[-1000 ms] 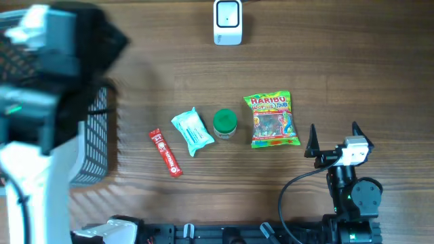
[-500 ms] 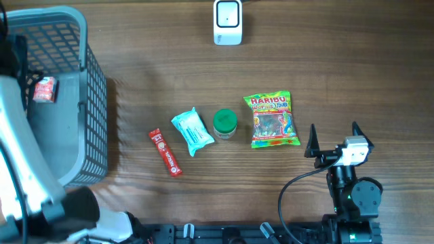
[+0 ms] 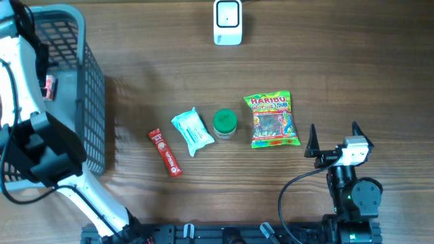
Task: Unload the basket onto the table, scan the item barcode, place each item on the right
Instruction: 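Move the left gripper into the basket and grasp the red Kleenex tissue pack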
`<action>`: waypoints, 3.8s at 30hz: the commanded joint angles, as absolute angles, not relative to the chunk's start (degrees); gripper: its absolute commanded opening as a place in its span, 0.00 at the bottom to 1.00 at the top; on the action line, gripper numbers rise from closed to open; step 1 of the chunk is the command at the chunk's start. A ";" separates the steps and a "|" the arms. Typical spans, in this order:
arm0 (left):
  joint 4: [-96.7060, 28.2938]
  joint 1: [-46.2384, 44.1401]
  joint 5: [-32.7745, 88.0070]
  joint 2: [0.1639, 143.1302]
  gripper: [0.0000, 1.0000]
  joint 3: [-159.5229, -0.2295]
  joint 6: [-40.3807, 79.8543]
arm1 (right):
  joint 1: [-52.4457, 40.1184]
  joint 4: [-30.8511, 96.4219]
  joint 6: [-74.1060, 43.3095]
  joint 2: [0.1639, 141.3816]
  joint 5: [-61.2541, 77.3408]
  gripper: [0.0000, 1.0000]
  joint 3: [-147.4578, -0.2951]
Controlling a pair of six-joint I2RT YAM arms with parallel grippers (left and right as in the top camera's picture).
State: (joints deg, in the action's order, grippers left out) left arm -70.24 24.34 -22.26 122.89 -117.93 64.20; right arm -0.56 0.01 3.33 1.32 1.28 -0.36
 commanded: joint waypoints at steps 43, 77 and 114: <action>-38.26 28.58 -19.53 126.50 0.90 -98.59 46.89 | -0.78 -0.14 4.10 1.30 1.80 1.00 -0.32; -49.15 29.56 -20.97 104.40 0.99 -94.70 48.84 | -0.78 -0.14 4.10 1.30 1.80 1.00 -0.32; -42.61 30.83 -17.10 103.66 0.04 -90.76 44.42 | -0.78 -0.14 4.12 1.30 1.80 1.00 -0.32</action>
State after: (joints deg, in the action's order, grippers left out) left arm -39.88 30.41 -16.40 116.22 -90.52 44.75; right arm -0.56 0.01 3.33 1.32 1.28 -0.36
